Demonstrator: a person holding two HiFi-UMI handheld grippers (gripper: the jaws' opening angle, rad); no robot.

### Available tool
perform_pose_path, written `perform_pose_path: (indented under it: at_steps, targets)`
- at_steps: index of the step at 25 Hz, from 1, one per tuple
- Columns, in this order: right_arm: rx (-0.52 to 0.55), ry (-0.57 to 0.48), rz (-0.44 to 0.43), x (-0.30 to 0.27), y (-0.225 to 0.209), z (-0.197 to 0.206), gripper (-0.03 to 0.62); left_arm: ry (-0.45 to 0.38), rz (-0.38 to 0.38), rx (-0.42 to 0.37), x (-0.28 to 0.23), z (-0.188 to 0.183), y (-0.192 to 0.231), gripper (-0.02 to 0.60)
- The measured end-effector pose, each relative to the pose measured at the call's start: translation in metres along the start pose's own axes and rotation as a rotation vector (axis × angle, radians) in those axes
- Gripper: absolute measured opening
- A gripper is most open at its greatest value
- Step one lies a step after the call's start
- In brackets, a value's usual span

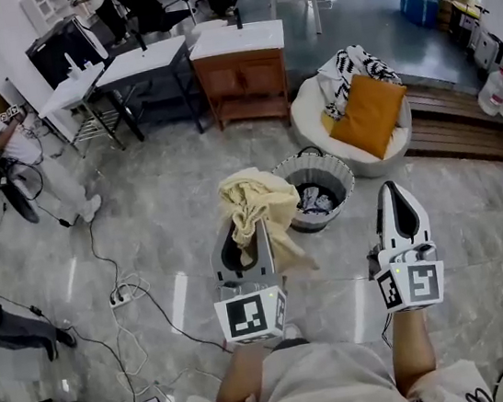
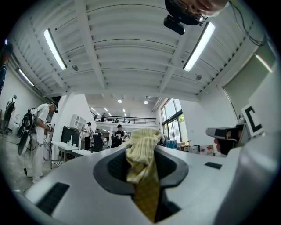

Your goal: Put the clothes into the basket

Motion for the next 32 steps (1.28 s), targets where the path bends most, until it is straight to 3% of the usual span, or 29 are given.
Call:
perform_pose_path:
  at_steps: [7, 16, 27, 32]
  targets:
    - [0.091, -0.001, -0.02, -0.026, 0.035, 0.017, -0.012, 0.0, 0.043, 0.013, -0.021, 0.011, 0.038, 0.112]
    - [0.118, 0.058, -0.003, -0.041, 0.047, 0.037, -0.012, 0.021, 0.064, 0.049, -0.041, 0.032, 0.06, 0.115]
    - [0.072, 0.168, 0.008, -0.093, 0.008, 0.082, -0.012, 0.07, 0.074, 0.041, -0.102, 0.062, 0.051, 0.117]
    - [0.056, 0.149, -0.002, -0.115, -0.019, 0.112, -0.012, 0.07, 0.099, 0.012, -0.139, 0.083, 0.038, 0.118]
Point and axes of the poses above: the fingertips, and each gripper's own axes: x backward along the fingers, y to its left, z out of its underside, the point moved 9 cm from there along x, backward along the fingers, and after that the axes turned 14 degrees about -y, right-handed, at the moved point
